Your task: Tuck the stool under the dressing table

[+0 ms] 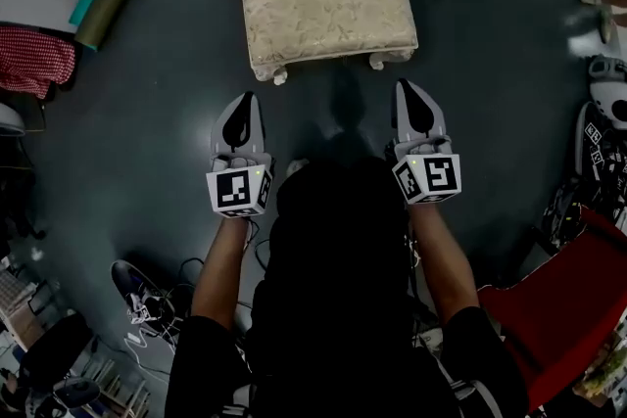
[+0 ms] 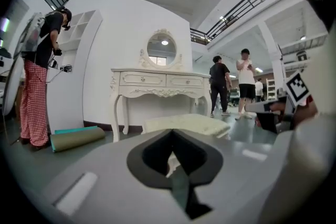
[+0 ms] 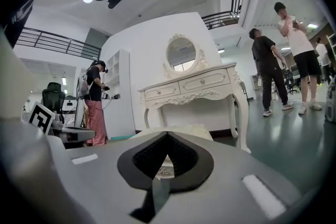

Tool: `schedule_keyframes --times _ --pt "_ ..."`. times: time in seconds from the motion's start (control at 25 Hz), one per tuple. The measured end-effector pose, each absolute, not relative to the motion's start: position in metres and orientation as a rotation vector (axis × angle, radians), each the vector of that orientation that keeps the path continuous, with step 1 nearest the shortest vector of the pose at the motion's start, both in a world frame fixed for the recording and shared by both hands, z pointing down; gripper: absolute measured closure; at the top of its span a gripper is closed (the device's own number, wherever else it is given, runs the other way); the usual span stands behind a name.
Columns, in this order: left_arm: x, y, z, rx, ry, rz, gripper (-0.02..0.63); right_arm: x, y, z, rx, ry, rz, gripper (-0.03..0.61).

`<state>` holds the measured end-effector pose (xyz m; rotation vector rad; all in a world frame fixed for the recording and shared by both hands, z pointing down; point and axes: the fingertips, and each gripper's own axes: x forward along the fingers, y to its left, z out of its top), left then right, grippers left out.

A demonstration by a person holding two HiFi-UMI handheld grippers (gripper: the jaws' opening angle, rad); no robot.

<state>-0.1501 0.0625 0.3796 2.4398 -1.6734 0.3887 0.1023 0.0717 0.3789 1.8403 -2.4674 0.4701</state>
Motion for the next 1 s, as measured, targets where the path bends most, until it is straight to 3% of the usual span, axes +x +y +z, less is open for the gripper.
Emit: schedule_keyframes --times 0.8,1.0 --pt "-0.155 0.088 0.418 2.423 -1.685 0.394 0.606 0.117 0.09 0.441 1.803 -2.483 0.465 0.577" --pt "-0.161 0.07 0.454 2.422 -1.693 0.392 0.605 0.113 0.071 0.478 1.803 -2.451 0.472 0.505"
